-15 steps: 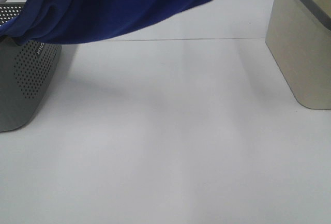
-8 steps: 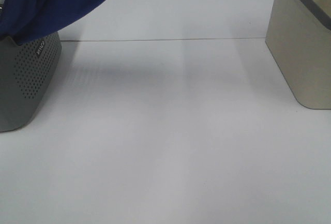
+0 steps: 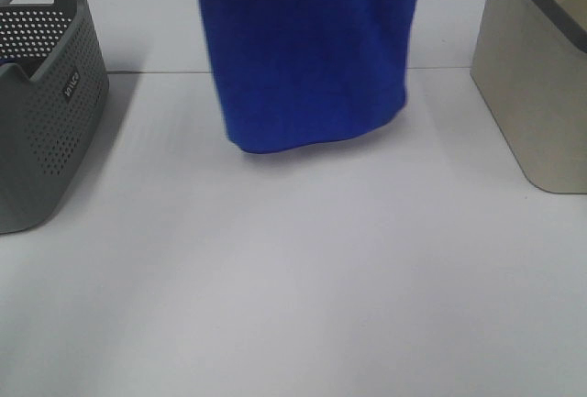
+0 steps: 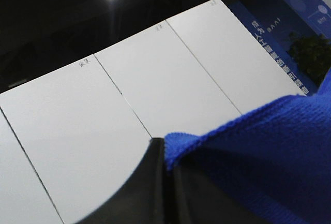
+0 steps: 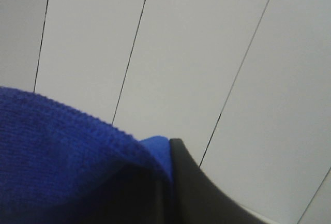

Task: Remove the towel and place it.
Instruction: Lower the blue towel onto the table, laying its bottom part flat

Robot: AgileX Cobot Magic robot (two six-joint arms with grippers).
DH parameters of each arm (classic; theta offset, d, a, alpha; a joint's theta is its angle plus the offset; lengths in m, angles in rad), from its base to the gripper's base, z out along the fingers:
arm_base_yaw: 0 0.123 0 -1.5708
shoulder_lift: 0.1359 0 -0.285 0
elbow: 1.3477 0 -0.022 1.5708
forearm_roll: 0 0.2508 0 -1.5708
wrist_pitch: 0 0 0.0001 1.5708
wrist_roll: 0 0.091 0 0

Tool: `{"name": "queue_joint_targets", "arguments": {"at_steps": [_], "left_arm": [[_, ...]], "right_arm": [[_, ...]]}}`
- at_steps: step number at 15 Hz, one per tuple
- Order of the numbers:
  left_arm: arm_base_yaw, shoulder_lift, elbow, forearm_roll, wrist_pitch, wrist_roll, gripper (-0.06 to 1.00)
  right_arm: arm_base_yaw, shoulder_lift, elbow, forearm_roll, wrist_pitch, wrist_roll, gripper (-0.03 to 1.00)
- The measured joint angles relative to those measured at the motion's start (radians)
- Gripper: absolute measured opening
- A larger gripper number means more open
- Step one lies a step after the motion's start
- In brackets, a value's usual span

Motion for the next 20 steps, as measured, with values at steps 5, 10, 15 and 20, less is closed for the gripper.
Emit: {"name": "queue_joint_targets", "arguments": {"at_steps": [5, 10, 15, 20], "left_arm": [[0.064, 0.124, -0.129, -0.083, -0.049, 0.000, 0.00], [0.064, 0.351, -0.385, -0.083, -0.019, 0.087, 0.00], [0.064, 0.580, -0.713, -0.101, 0.029, 0.177, 0.00], [0.064, 0.727, -0.916, -0.103, 0.121, 0.181, 0.00]], "right_arm": [[0.000, 0.062, 0.000, -0.001, -0.123, 0.000, 0.02], [0.000, 0.183, 0.000, -0.045, -0.315, -0.003, 0.02], [0.000, 0.282, -0.058, -0.049, -0.477, -0.010, 0.02], [0.000, 0.356, -0.154, -0.049, -0.404, -0.025, 0.02]]}}
